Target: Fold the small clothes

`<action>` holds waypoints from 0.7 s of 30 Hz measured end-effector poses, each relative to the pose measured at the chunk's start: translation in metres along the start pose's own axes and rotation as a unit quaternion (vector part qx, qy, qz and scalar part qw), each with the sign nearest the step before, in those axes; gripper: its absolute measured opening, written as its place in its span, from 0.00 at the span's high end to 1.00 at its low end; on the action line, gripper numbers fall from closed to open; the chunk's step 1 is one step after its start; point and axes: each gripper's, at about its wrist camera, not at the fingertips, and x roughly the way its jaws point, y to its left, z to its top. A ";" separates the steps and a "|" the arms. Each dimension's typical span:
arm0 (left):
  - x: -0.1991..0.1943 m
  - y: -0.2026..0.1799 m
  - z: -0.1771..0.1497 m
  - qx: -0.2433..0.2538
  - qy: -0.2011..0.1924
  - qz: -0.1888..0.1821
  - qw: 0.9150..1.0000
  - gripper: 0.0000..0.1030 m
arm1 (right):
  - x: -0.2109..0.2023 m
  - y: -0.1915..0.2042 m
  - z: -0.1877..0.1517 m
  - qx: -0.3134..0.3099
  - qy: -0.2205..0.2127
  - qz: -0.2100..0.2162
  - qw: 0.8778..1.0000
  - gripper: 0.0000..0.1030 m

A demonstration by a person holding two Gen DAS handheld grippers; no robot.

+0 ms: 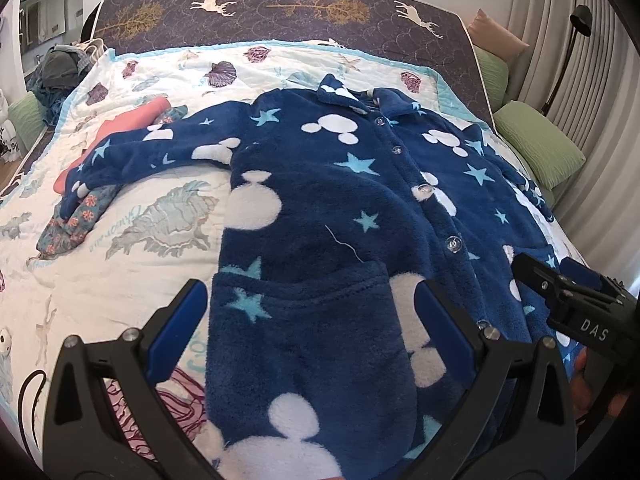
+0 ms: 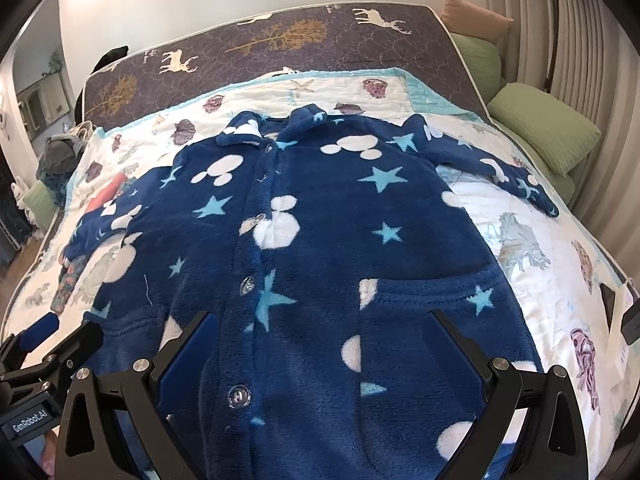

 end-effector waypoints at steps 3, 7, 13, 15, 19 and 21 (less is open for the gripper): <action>0.000 0.001 0.000 -0.002 0.000 -0.001 1.000 0.00 | 0.000 0.000 0.000 0.001 -0.002 0.001 1.000 0.00; 0.002 0.000 0.000 -0.001 0.004 -0.009 1.000 0.00 | 0.000 0.002 0.000 -0.002 -0.002 0.003 1.000 0.00; 0.005 0.001 -0.001 -0.005 0.006 -0.013 1.000 0.00 | 0.003 0.003 -0.001 -0.007 0.002 0.007 1.000 0.00; 0.005 0.003 0.000 -0.006 0.005 -0.014 1.000 0.00 | 0.003 0.003 -0.001 -0.007 0.002 0.008 1.000 0.00; 0.009 0.012 0.007 -0.018 0.010 -0.024 1.000 0.00 | 0.005 0.002 0.000 -0.007 0.002 0.010 1.000 0.00; 0.013 0.026 0.018 -0.045 0.014 -0.042 0.998 0.00 | 0.005 0.000 0.002 -0.004 0.000 0.012 1.000 0.00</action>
